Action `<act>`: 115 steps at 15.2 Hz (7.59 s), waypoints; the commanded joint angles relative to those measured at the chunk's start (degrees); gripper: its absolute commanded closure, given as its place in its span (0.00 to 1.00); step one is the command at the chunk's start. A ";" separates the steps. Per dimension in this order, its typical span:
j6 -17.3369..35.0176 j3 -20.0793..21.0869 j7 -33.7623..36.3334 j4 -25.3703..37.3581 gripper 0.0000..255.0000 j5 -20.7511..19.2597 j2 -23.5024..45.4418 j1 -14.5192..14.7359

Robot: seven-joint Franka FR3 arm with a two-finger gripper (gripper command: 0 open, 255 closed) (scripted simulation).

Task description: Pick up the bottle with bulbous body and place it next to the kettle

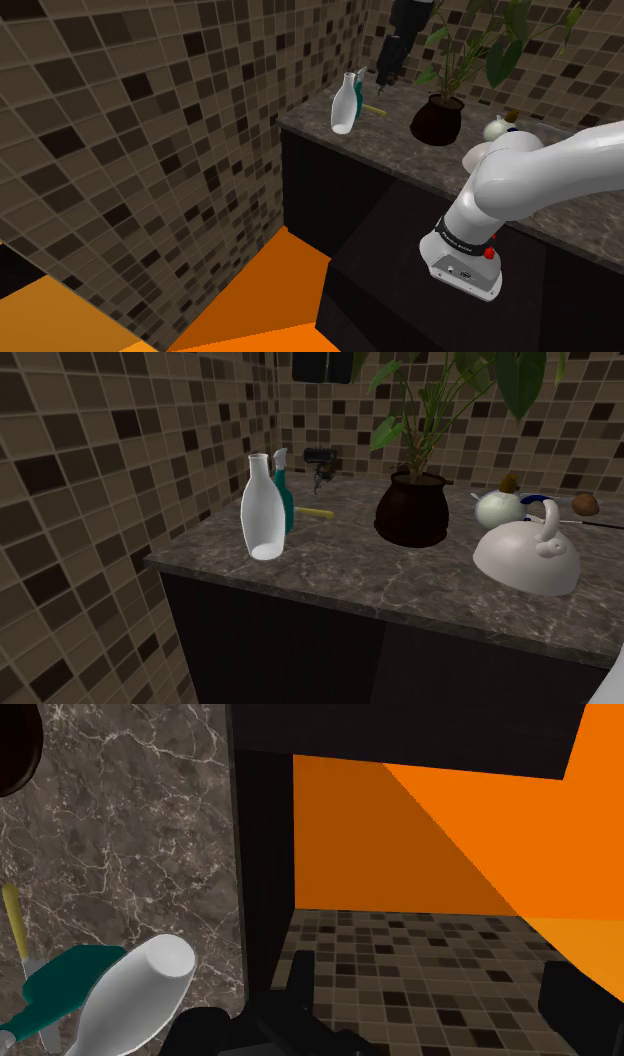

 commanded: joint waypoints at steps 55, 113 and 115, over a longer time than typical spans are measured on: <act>18.68 -19.49 -27.73 39.49 1.00 8.13 64.04 -9.04; -15.33 -21.97 -30.04 60.81 1.00 2.74 50.29 -10.57; -14.71 -22.02 -30.32 56.02 1.00 0.81 45.70 -10.43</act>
